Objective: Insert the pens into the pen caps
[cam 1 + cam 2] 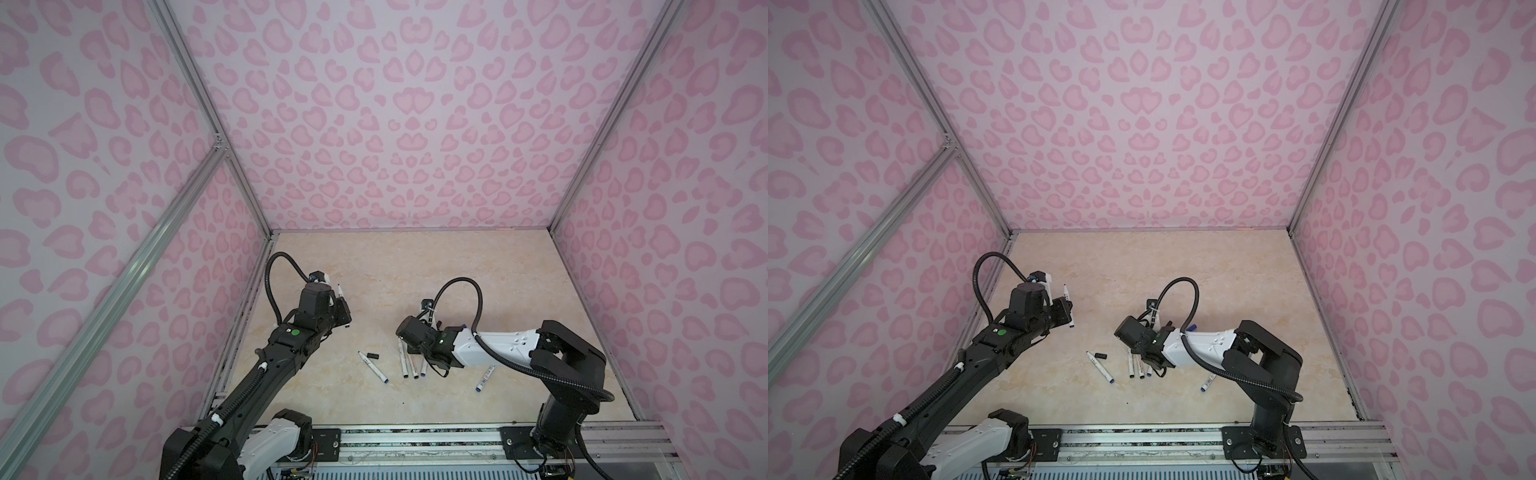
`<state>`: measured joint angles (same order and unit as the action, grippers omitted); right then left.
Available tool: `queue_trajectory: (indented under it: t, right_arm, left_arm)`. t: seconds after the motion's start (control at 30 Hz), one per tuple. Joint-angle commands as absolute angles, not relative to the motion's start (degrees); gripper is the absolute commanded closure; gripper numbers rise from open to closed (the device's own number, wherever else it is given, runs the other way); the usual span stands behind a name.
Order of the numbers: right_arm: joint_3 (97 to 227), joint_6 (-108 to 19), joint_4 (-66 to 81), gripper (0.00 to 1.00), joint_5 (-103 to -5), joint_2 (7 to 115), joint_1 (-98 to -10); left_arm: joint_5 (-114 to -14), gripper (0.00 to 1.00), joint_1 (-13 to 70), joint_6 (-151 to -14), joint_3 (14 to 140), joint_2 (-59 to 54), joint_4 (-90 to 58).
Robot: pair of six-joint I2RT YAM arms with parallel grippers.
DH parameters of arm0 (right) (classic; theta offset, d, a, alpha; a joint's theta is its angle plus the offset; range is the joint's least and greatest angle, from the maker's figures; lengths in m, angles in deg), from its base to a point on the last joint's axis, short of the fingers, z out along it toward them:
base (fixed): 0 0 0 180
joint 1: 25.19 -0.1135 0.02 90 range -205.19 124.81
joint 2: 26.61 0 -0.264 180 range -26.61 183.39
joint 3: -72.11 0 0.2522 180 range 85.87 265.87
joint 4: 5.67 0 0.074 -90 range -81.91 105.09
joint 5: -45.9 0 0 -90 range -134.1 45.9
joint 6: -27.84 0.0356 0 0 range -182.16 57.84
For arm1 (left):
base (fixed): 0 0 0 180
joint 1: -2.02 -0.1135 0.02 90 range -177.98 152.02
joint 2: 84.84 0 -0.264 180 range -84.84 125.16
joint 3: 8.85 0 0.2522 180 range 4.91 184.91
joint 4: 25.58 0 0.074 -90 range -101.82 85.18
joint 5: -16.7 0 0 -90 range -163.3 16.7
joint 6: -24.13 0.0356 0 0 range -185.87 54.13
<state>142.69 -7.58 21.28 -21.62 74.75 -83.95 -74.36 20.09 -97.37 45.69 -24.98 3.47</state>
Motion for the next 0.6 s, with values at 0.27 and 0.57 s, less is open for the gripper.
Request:
queue_trajectory:
  t: [0.27,0.57]
  right_arm:
    - [144.49,-8.81,23.16,0.58,-20.21,76.79,-83.95]
    - [146.83,-8.73,24.7,0.62,-20.46,79.62,-83.99]
  left_arm:
    - [-76.26,0.96,20.05,-96.97,45.91,-28.98,4.11]
    - [-76.2,0.96,20.05,-96.98,45.98,-29.32,4.43]
